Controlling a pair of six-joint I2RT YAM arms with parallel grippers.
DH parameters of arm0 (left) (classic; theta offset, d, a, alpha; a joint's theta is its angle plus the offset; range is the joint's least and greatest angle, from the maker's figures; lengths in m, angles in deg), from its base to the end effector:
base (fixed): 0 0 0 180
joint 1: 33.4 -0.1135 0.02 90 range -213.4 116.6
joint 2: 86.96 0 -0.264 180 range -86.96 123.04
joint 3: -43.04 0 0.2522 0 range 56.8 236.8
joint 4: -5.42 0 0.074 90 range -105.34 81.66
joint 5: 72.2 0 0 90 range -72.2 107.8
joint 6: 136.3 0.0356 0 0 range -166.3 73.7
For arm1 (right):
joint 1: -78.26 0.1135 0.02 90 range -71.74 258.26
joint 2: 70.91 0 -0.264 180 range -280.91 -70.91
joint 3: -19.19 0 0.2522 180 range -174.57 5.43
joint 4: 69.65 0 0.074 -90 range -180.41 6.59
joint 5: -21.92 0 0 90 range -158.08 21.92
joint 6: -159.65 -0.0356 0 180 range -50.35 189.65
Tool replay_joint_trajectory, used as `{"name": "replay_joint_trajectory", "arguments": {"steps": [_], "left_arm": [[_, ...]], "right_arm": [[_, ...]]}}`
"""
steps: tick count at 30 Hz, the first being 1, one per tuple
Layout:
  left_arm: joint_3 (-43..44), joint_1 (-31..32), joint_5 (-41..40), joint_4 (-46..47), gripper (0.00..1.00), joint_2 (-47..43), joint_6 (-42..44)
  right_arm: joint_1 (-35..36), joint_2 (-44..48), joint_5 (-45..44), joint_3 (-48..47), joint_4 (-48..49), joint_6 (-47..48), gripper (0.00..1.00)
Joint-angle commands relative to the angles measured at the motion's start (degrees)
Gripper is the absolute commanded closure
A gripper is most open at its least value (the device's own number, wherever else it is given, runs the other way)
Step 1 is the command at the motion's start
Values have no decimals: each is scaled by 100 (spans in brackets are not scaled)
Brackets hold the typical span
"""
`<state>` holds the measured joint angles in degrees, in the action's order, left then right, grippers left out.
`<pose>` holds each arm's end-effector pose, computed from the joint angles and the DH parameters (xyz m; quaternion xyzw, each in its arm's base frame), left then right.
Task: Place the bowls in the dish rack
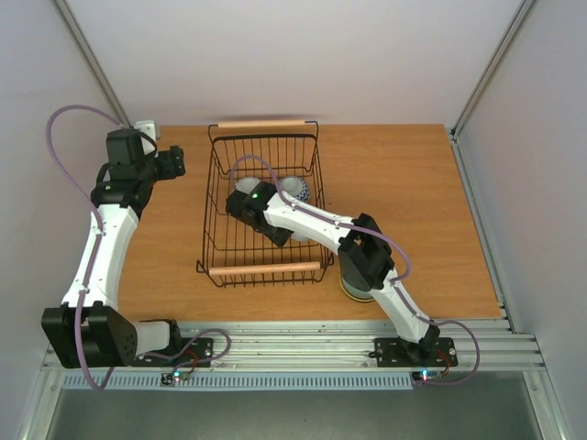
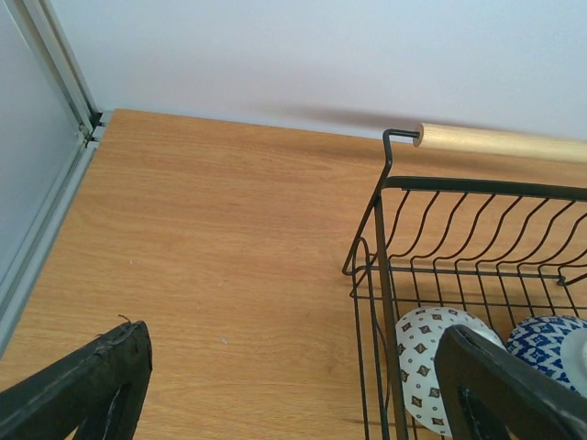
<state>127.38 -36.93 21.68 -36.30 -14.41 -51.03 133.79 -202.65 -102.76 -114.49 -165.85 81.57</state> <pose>0.2822 0.0150 0.3622 -0.0454 0.8642 -0.0345 0.4999 0.2658 0.3514 0.2160 -0.5388 0.7872 -0.2897 0.0777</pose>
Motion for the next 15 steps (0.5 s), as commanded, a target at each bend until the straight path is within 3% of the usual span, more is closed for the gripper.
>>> {"name": "replay_joint_trajectory", "arguments": {"steps": [1,3,6,7,15], "left_arm": [[-27,-25,94,359,15,-58,-72],[-36,-25,105,375,15,-51,-72],[-49,-19,104,384,15,-48,-59],[-46,-30,108,384,15,-44,-55],[-67,-37,121,407,15,-44,-37]], "right_arm": [[20,-102,112,-227,25,125,50],[26,-66,176,-225,93,179,37],[47,33,371,-163,271,280,7],[53,69,419,-144,335,310,2],[129,187,720,-145,595,466,1]]}}
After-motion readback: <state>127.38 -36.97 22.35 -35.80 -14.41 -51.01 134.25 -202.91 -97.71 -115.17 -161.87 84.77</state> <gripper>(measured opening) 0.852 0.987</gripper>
